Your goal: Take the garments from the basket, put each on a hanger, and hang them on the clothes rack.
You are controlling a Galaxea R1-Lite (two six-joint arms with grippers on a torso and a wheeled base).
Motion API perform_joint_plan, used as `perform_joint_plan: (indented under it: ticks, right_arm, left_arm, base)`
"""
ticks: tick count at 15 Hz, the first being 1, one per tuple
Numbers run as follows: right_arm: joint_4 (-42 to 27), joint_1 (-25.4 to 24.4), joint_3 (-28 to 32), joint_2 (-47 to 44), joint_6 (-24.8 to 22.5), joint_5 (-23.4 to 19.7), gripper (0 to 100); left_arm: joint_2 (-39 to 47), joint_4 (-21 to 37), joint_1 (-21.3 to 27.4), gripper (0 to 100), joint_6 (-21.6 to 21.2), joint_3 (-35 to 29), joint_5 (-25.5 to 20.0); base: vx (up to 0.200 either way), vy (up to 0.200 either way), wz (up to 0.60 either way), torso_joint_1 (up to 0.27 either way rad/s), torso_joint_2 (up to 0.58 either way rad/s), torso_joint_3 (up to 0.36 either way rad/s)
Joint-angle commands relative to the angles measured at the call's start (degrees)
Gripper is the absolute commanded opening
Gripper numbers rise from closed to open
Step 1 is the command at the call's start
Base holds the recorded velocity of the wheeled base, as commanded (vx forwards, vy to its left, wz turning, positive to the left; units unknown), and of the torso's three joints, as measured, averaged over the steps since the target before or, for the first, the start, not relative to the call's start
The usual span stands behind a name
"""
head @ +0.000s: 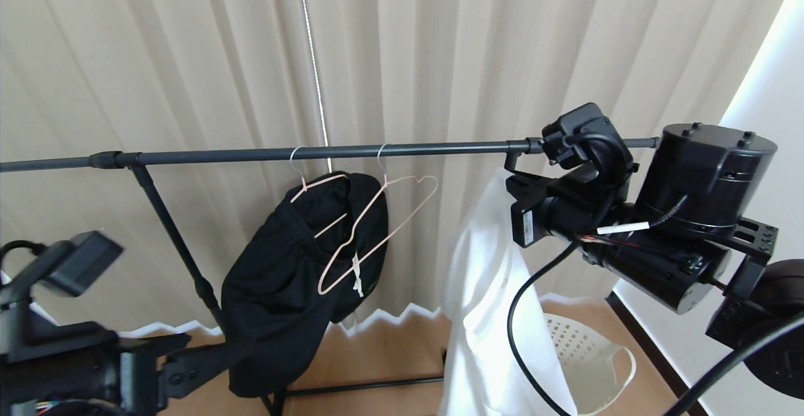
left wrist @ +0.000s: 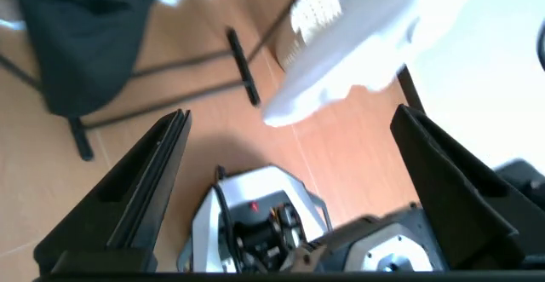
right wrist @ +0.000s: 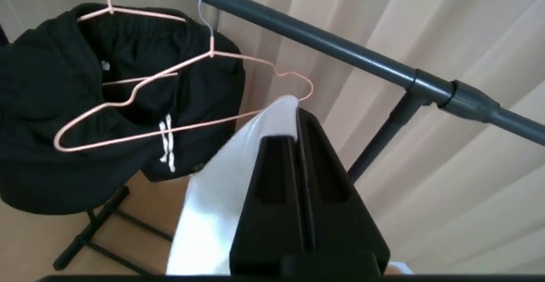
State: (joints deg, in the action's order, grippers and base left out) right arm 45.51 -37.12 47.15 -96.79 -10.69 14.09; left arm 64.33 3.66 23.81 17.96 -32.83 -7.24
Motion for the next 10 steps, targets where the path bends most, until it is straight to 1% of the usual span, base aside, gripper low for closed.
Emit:
perform_joint_plan:
  ticks: [1,2,3,5,6,7,8,10]
  right_arm:
    - [0.02,-1.02,2.24,-3.05,0.06,1.11,0]
    - [0.02,-1.82,4.35,-4.63,0.06,3.22,0]
    - [0.02,-2.34,5.32,-5.34,0.06,4.19,0]
    - [-0.07,-3.4,6.46,-5.51,-0.03,4.8,0]
    - [-0.07,-4.1,6.99,-5.6,-0.03,4.89,0]
    - [-0.07,-4.1,6.99,-5.6,-0.03,4.89,0]
    - [-0.16,-5.95,7.08,-5.6,0.06,5.07,0]
    - [-0.07,-7.09,7.16,-5.69,0.06,5.07,0]
  left_arm:
    - [14.33,-0.58,8.71,100,1.91,-6.02,1.0]
    - [20.48,-1.11,12.4,100,1.91,-9.53,3.2]
    - [23.82,-1.11,14.25,100,1.91,-11.47,5.31]
    - [29.19,-1.11,17.94,100,1.99,-14.9,9.44]
    - [30.86,-1.2,19.35,100,2.7,-16.13,9.79]
    - [30.86,-1.2,19.35,100,2.7,-16.13,9.79]
    - [34.2,-1.2,21.28,100,4.37,-19.82,9.97]
    - [37.71,-1.2,21.54,100,5.69,-23.07,10.84]
  base:
    - [0.0,0.0,0.0,0.0,0.0,0.0]
    - [0.0,0.0,0.0,0.0,0.0,0.0]
    - [0.0,0.0,0.0,0.0,0.0,0.0]
    - [0.0,0.0,0.0,0.0,0.0,0.0]
    - [0.0,0.0,0.0,0.0,0.0,0.0]
    - [0.0,0.0,0.0,0.0,0.0,0.0]
    - [0.0,0.0,0.0,0.0,0.0,0.0]
    - [0.0,0.0,0.0,0.0,0.0,0.0]
